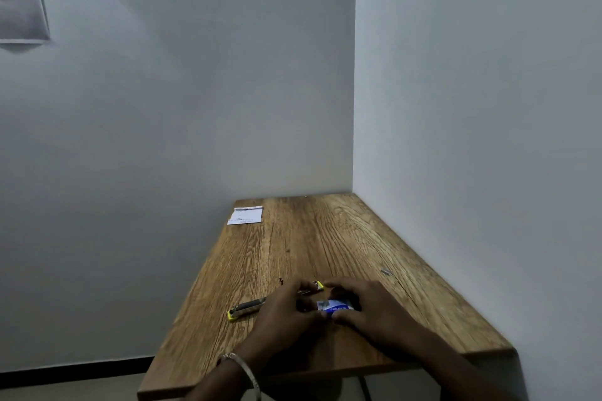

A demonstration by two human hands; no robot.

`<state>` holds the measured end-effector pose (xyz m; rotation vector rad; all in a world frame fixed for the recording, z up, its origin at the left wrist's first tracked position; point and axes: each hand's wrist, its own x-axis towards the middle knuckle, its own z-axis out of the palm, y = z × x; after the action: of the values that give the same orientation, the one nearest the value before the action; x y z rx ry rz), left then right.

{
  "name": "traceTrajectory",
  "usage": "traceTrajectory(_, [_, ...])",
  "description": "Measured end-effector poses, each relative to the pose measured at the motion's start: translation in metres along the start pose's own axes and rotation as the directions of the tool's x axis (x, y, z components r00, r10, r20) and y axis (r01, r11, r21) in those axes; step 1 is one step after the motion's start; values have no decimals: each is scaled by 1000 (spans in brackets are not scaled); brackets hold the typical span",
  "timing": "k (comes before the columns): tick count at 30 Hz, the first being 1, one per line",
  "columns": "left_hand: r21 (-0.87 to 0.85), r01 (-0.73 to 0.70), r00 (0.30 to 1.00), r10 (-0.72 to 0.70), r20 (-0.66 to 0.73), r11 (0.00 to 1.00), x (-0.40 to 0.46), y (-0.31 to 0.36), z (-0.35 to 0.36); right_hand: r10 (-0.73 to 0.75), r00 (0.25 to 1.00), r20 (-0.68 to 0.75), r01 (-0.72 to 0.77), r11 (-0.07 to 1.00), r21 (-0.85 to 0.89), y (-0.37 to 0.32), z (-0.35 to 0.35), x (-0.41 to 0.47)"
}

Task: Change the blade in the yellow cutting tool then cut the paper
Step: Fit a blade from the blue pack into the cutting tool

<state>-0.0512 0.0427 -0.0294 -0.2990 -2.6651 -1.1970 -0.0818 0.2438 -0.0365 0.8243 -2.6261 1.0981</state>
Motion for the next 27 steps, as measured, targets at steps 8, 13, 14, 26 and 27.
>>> traceTrajectory(8, [243, -104, 992, 117, -41, 964, -1, -6, 8, -15, 1000, -6, 15, 1000, 15, 7, -11, -3])
traceTrajectory(13, [226, -107, 992, 118, -38, 968, -1, -8, 9, -6, 1000, -15, 5, 1000, -17, 11, -22, -8])
traceTrajectory(14, [229, -107, 992, 119, -38, 968, -1, -9, 10, -1, 1000, -12, 0, 1000, -24, 13, -24, -9])
traceTrajectory(26, [239, -123, 986, 147, -84, 963, -1, -14, 12, 88, 995, 41, -69, 936, -346, -14, -31, 12])
traceTrajectory(27, [242, -130, 984, 154, -84, 961, -2, -14, 12, 95, 994, 62, -65, 925, -374, -16, -30, 14])
